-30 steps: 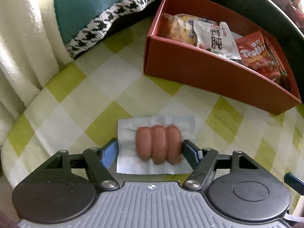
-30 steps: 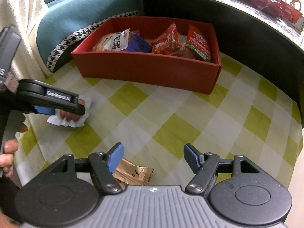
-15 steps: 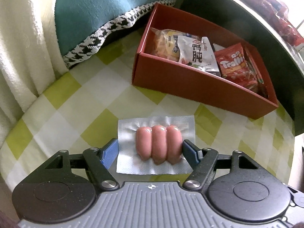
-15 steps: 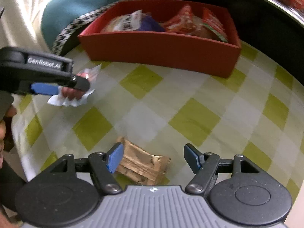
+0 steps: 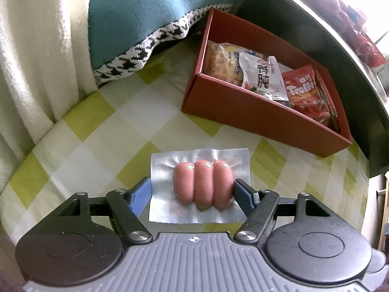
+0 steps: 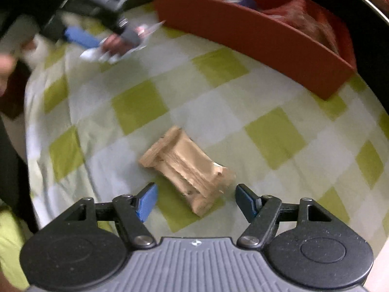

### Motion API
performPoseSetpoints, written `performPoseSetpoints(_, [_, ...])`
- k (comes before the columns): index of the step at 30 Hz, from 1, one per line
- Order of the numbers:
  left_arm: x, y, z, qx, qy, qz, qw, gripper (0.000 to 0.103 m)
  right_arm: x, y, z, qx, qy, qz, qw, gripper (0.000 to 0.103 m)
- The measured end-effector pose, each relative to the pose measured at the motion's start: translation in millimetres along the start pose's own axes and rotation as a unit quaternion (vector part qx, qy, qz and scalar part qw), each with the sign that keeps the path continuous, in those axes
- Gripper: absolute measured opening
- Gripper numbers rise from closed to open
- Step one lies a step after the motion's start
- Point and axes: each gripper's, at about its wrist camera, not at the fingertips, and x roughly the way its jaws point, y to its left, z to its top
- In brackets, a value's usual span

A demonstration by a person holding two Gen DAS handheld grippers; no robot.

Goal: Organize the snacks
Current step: 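Grasp the sausage pack with the left tool while the right tool grasps the wafer bar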

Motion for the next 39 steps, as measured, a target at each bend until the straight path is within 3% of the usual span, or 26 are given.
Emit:
performPoseSetpoints(6, [2.3, -7.2, -2.1, 0.01, 0.003, -0.008, 0.9999, 0.078, 8.6, 6.3, 27.6, -0.033, -0.035, -0.036, 0.998, 0.075])
performPoseSetpoints(13, [6.2, -3.1, -2.0, 0.008, 0.007, -0.005, 0.9999, 0.078, 15.3, -6.9, 44.7, -0.011, -0.035, -0.009, 0.999, 0.075])
performPoseSetpoints(18, [9.2, -3.0, -1.3, 0.01, 0.012, -0.006, 0.9999, 0.079, 21.7, -7.9, 51.2, 0.026, -0.042, -0.002, 0.999, 0.085])
performPoseSetpoints(21, [9.0, -3.7, -1.6, 0.012, 0.012, -0.005, 0.9998, 0.079, 27.7, 3.7, 50.5, 0.034, -0.038, -0.003, 0.999, 0.103])
performPoseSetpoints(23, [8.2, -3.2, -1.1, 0.012, 0.012, -0.007, 0.9998, 0.079, 31.8, 12.3, 48.6, 0.02, -0.031, -0.013, 0.999, 0.103])
performPoseSetpoints(27, [8.1, -2.5, -0.8, 0.011, 0.014, -0.007, 0.9998, 0.079, 27.6, 2.4, 48.2, 0.062, -0.042, 0.01, 0.997, 0.103])
performPoseSetpoints(28, [8.1, -2.7, -0.8, 0.012, 0.015, -0.007, 0.9998, 0.079, 26.0, 0.6, 48.6, 0.069, -0.043, 0.009, 0.997, 0.095])
performPoseSetpoints(29, [7.9, -2.8, -0.8, 0.013, 0.015, -0.007, 0.9998, 0.079, 23.0, 1.1, 49.0, 0.066, -0.044, -0.005, 0.997, 0.079])
performPoseSetpoints(30, [7.8, -3.3, -0.9, 0.013, 0.015, -0.007, 0.9998, 0.079, 20.3, 3.2, 49.3, 0.054, -0.046, -0.022, 0.997, 0.072])
performPoseSetpoints(32, [7.7, -3.6, -0.1, 0.013, 0.016, -0.007, 0.9998, 0.079, 15.3, 3.5, 49.6, 0.056, -0.048, -0.02, 0.997, 0.047])
performPoseSetpoints(34, [7.8, -4.9, 0.2, 0.015, 0.016, -0.006, 0.9997, 0.079, 12.1, 3.2, 48.1, 0.059, -0.051, -0.021, 0.997, 0.042])
performPoseSetpoints(39, [6.5, -12.7, -1.1, 0.027, 0.015, -0.006, 0.9995, 0.079, 3.1, -6.1, 39.5, 0.078, -0.054, -0.027, 0.995, 0.041])
